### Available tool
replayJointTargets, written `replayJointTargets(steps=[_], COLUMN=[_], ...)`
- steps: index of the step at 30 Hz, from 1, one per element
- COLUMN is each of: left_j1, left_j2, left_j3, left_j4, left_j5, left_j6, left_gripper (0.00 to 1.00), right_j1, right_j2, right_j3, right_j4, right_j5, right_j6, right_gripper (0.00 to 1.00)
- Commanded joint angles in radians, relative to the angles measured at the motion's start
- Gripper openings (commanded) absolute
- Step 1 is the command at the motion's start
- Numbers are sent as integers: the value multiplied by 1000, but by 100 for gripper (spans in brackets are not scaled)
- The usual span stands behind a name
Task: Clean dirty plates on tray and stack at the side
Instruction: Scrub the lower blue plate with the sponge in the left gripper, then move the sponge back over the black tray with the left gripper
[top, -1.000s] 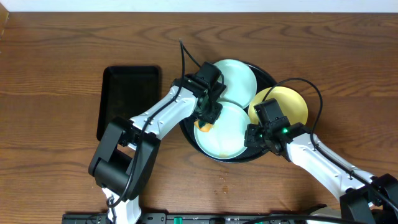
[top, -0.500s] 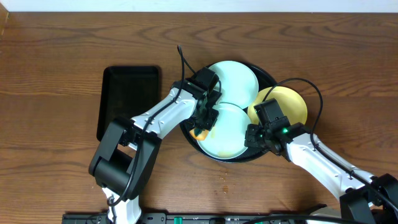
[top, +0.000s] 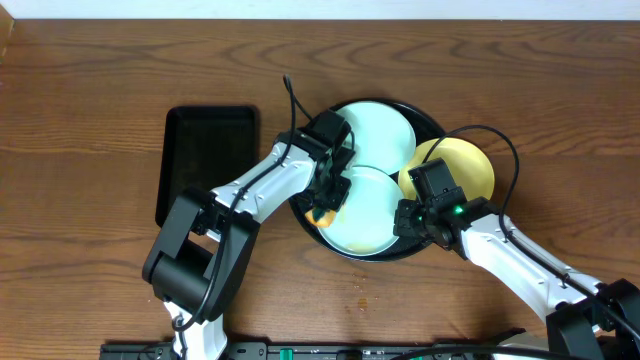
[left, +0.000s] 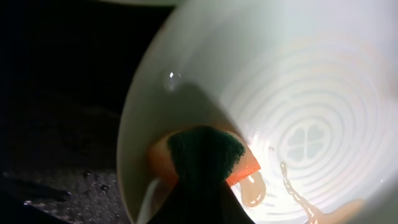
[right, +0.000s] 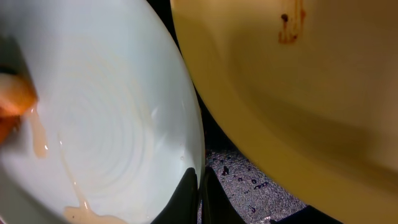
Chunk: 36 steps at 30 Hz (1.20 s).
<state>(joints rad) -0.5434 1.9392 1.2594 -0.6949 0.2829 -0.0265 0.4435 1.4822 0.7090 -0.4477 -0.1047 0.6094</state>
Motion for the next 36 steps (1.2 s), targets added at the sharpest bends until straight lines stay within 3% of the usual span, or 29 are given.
replayJointTargets(steps=[1,17,23,27,30,36], left_j1=[2,3,16,48,93,245], left_j2=[20,19,-47,-165,-262,-399], left_j3=[-51,-50,32,116,173,192], left_j4=[-26,-109,-194,-198,-198,-215], left_j5=[68,209,256,238,138,-26], left_j6=[-5,-5,-5,-14,-64,-66], left_gripper=[8,7,7,7,8,8], right_j1=[3,15,16,16,16,16], right_j2=[10,10,10,10,10,10], right_j3=[-11,-11,-11,-11,-11,-14], right_j4=[-5,-2,-2,-5,-15,-25], right_j5=[3,3,3,3,3,3], right_j6=[-20,-19,-20,-20,-20,-20], right_gripper=[1,1,2,18,26,35])
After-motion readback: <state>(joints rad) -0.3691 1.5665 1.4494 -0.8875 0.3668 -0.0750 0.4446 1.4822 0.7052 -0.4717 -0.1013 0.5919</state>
